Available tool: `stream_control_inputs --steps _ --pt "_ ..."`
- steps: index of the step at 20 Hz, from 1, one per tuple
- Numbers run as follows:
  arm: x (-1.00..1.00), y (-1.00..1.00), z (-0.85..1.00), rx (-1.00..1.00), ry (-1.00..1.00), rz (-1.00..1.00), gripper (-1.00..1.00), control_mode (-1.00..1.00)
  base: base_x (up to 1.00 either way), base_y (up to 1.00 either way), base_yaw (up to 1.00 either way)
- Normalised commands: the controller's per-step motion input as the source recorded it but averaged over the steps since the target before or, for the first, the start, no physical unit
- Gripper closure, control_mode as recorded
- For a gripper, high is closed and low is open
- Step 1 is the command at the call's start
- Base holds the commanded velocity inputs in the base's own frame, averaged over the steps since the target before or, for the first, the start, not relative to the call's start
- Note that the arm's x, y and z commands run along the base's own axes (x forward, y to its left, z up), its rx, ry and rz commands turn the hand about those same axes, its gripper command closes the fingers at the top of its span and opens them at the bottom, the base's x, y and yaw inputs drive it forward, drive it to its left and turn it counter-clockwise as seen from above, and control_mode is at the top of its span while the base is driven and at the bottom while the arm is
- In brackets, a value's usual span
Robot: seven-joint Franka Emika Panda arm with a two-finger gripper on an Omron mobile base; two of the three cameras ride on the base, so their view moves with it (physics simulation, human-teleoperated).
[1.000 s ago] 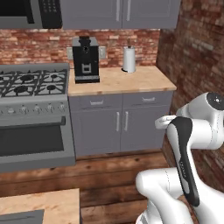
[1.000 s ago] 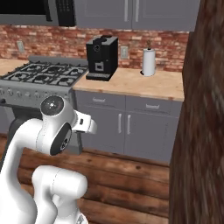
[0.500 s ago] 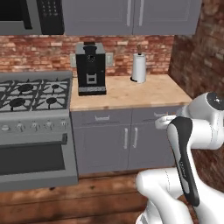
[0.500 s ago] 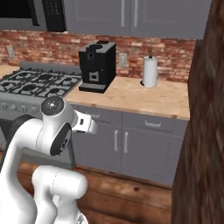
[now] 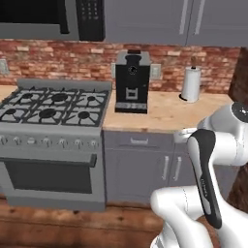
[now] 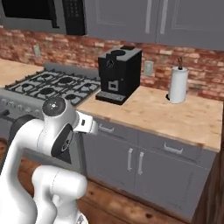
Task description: Retrieve the sausage and cheese from the fridge and place them on the cutting board on the counter.
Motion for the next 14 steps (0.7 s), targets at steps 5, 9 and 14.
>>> stream_control_inputs --steps 5,9,14 --pt "0.00 0.00 0.00 0.00 0.00 0.00 1.00 1.00 0.42 0.00 0.52" --pt "0.00 0.00 0.00 0.00 0.00 0.00 1.00 1.00 0.20 0.00 0.75" --pt "0.00 0.00 0.00 0.00 0.00 0.00 1.00 1.00 0.23 0.00 0.73"
